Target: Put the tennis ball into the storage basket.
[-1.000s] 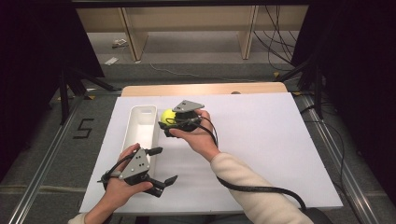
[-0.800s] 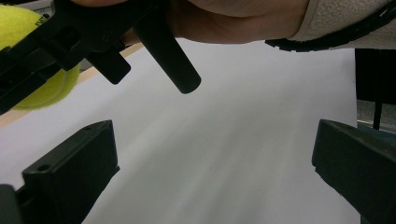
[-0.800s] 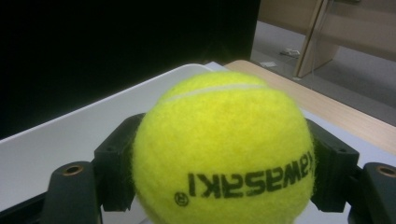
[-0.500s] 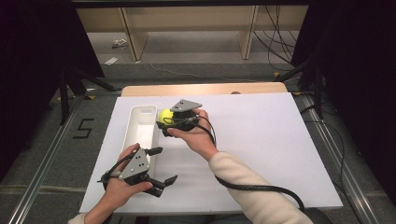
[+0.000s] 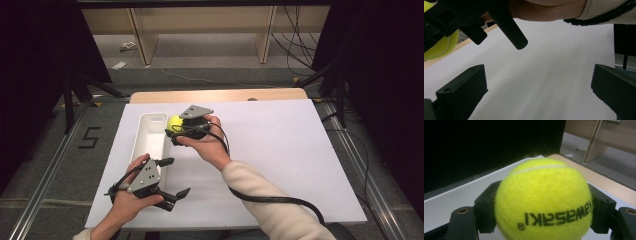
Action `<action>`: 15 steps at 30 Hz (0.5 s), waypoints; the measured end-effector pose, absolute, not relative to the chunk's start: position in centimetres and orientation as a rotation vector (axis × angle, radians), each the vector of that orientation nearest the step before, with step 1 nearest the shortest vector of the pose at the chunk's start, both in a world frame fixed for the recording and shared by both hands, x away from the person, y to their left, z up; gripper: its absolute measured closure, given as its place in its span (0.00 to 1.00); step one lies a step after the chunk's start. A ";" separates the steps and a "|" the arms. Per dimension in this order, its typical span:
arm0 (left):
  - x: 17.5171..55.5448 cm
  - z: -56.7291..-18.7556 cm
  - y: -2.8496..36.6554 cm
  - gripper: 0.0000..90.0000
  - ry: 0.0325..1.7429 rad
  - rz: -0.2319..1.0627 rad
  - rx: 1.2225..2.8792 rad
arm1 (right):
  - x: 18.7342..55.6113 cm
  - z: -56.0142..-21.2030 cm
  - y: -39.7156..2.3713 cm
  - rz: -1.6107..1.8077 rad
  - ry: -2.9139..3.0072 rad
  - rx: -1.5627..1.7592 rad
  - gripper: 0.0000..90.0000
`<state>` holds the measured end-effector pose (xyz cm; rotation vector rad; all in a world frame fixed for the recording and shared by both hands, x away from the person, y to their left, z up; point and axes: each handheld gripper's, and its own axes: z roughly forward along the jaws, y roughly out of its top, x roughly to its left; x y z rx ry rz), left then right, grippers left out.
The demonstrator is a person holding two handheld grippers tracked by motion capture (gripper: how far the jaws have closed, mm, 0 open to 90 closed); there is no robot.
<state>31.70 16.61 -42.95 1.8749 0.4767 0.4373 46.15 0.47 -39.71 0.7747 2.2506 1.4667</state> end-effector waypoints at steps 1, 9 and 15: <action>31.7 -42.9 16.6 0.00 0.476 0.438 1.876 | 46.2 -39.7 0.5 1.466 2.254 0.772 0.29; 31.7 -42.9 16.6 0.00 0.475 0.435 1.874 | 46.2 -39.7 1.0 1.465 2.264 0.768 0.29; 31.7 -42.9 16.6 0.00 0.475 0.437 1.874 | 46.3 -39.6 1.3 1.470 2.261 0.760 0.29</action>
